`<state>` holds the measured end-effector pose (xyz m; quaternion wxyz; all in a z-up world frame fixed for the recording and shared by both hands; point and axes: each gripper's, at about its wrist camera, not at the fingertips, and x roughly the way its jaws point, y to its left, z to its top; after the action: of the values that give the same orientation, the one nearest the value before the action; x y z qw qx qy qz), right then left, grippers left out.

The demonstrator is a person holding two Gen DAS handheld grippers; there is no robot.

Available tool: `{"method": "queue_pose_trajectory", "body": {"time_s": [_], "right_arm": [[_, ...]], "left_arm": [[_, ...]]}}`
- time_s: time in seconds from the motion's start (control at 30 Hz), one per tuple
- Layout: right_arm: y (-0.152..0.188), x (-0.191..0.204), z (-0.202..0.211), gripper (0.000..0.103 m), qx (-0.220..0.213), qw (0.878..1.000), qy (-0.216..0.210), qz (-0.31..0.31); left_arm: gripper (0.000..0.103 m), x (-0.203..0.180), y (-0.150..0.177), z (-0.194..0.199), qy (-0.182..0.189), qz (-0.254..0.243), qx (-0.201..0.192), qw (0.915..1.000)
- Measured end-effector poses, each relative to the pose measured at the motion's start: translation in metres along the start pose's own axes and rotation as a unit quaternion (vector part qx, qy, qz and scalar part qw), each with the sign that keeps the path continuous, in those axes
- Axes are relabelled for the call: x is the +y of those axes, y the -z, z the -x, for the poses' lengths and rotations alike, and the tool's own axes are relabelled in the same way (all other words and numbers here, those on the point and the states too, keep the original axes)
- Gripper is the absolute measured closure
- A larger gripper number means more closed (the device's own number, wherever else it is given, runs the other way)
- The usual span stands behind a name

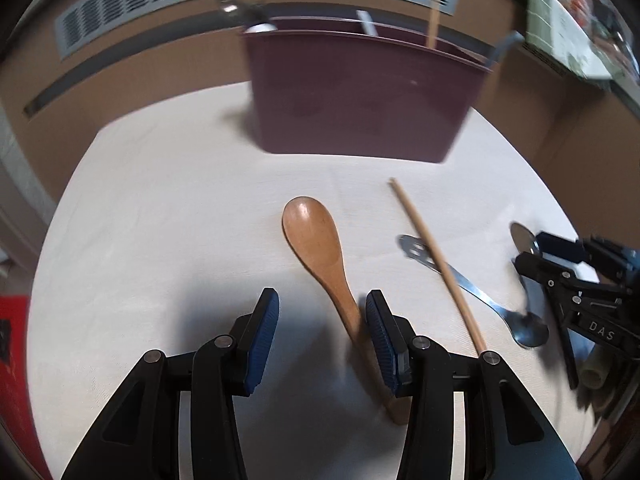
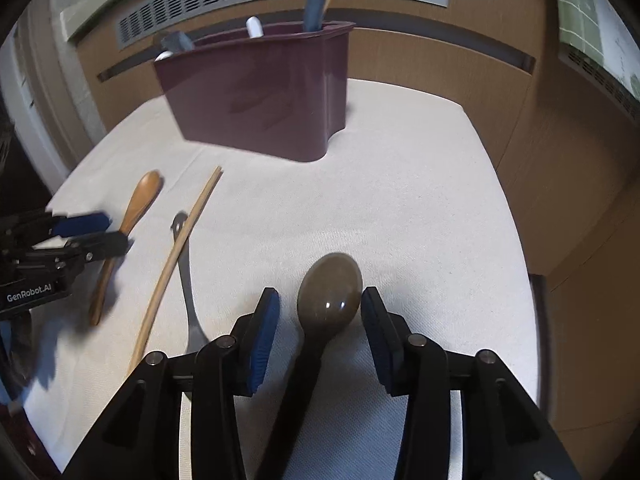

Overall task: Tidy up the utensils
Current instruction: 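Grasp the wooden spoon with the left gripper while the right lifts the grey spoon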

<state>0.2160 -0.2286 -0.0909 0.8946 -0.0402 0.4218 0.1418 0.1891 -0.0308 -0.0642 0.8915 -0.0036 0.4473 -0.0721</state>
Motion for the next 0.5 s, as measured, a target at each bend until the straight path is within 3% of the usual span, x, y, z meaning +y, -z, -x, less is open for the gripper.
{"method": "queue_pose_trajectory", "body": {"time_s": [0.07, 0.2, 0.5], "right_arm": [[-0.002, 0.002, -0.001, 0.072, -0.009, 1.0, 0.013, -0.002], [-0.005, 0.005, 0.007, 0.072, -0.03, 1.0, 0.004, -0.002], [-0.006, -0.004, 0.032, 0.072, -0.075, 0.997, 0.022, -0.016]], "left_arm": [[0.057, 0.009, -0.004, -0.001, 0.015, 0.026, 0.006, 0.9995], [0.057, 0.012, -0.018, -0.009, 0.036, 0.045, 0.013, 0.9983], [0.057, -0.001, -0.039, -0.03, -0.015, 0.013, -0.015, 0.9997]]}}
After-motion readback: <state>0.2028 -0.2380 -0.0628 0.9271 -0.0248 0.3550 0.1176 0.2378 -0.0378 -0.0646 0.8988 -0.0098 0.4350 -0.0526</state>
